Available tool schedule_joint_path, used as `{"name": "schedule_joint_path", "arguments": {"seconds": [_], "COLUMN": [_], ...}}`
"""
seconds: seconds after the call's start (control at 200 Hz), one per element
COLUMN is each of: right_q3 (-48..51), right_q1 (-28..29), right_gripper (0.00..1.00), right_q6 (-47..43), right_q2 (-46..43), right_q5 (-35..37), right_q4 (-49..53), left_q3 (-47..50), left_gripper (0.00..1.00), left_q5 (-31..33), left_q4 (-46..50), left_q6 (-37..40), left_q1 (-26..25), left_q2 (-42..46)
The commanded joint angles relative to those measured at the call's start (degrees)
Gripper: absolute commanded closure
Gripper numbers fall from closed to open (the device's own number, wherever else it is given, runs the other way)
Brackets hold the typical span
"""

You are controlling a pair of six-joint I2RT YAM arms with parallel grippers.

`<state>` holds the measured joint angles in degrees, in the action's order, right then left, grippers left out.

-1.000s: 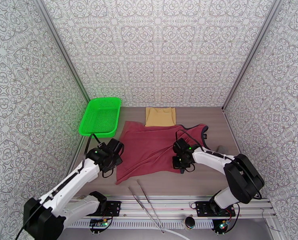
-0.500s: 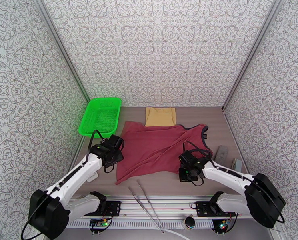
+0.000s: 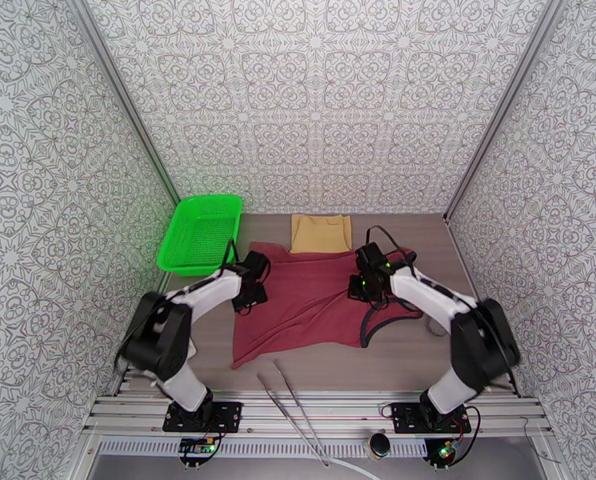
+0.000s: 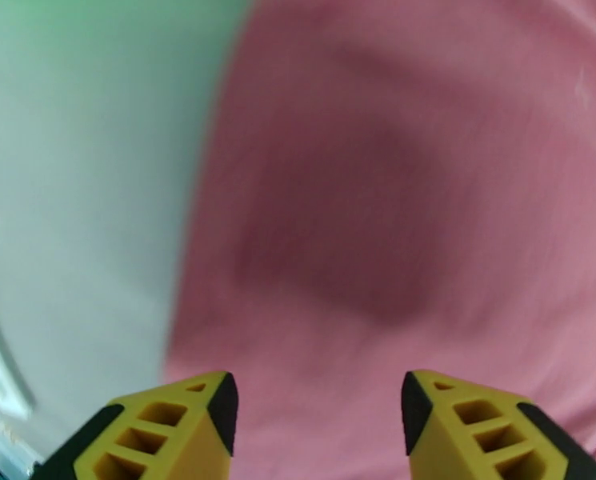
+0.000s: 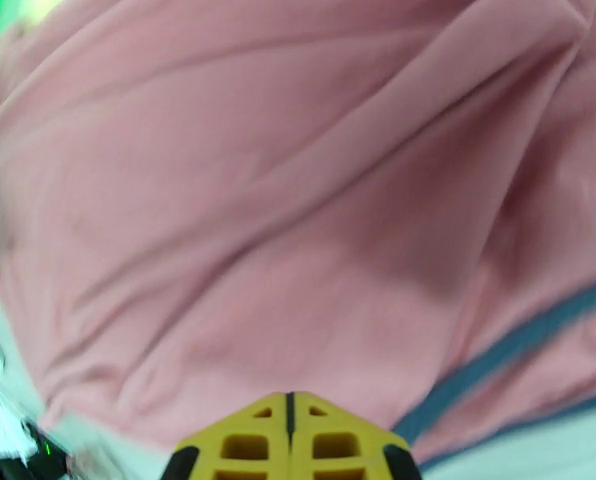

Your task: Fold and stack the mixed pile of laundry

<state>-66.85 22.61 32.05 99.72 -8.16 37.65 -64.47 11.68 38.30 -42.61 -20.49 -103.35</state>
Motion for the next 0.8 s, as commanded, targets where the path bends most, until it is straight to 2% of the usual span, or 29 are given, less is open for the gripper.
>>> {"name": "schedule_joint_path", "arguments": {"seconds": [0.0,0.145,0.3,0.46,0.6,0.75,0.795], "right_q3": [-0.92,0.25,4.93,11.20,13.50,10.08,8.05], "right_q1": [-2.48,-3.53,-3.63,-3.63,-3.63,-3.63,-3.63], "right_gripper": [1.00,1.00,1.00,1.00,1.00,1.00,0.97], "right_q6": [-0.61,1.08,4.63,7.09,7.52,4.86,3.51], "right_q2": [4.71,6.69,3.90,-0.77,-3.81,-3.98,-4.61], "right_q5": [0.04,1.43,3.03,3.94,4.93,3.05,2.77], "right_q4": [0.46,-0.05,-1.09,-1.53,-1.23,-0.74,0.72], "left_q3": [-4.88,-11.91,-19.42,-21.23,-21.36,-19.90,-19.44], "left_gripper": [0.43,0.43,0.43,0.44,0.43,0.30,0.25], "left_q5": [0.96,1.59,3.33,1.42,0.79,-1.13,-1.05], "left_q4": [-2.09,0.42,5.41,5.87,5.99,5.90,6.44], "left_q6": [2.80,4.64,6.63,8.07,8.77,9.29,9.38], "left_q1": [1.62,3.31,5.18,7.68,7.61,7.32,7.05], "left_q2": [-7.64,-16.18,-22.36,-23.65,-23.27,-18.92,-16.33]}}
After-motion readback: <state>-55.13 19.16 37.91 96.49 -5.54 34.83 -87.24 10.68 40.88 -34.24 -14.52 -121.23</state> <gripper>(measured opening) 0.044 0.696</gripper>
